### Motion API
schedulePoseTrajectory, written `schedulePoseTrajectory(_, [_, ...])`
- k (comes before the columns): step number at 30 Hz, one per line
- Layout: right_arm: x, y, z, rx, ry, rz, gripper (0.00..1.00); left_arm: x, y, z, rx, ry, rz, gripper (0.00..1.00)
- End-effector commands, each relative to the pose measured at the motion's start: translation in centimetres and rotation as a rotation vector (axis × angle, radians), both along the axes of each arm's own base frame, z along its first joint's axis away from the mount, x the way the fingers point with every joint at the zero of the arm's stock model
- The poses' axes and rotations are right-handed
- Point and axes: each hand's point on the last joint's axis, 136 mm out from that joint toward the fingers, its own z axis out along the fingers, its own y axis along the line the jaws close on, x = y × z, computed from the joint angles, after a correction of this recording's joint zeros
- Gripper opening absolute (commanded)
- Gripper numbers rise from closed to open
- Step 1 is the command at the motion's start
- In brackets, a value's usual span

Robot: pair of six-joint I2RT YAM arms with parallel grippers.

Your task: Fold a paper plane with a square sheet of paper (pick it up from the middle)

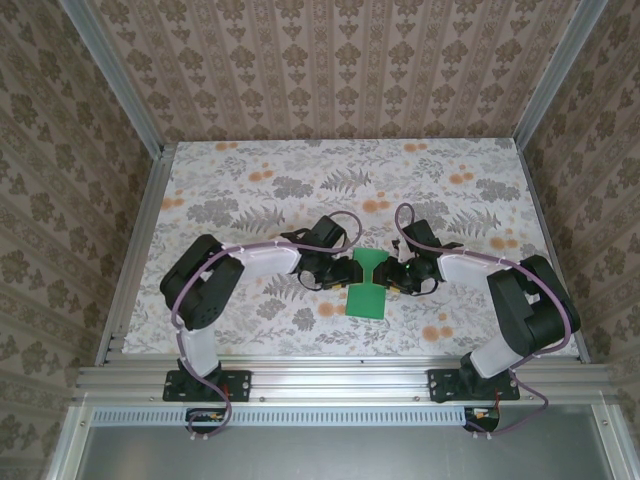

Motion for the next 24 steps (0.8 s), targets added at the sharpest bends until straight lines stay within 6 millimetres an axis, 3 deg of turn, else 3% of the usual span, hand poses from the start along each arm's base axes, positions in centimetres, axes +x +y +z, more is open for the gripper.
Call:
schedulePoseTrajectory(1, [-1.3,-0.6,-1.0,-0.016,0.055,-0.011,0.44,-0.6,-0.5,-0.2,-0.008,0.034,-0.024,0.51])
schedulePoseTrajectory(7, [-1.4,-0.5,-1.0,-0.014,0.057,-0.007,0.44,-1.0,-0.9,-0.6,-0.013,0.045,-0.038,0.51])
schedulePoseTrajectory(24, [-1.4,-0.6,-1.4,-0.012,0.062,-0.012,0.44,-1.0,-1.6,1.0,-0.052,0.014,-0.056,0.46])
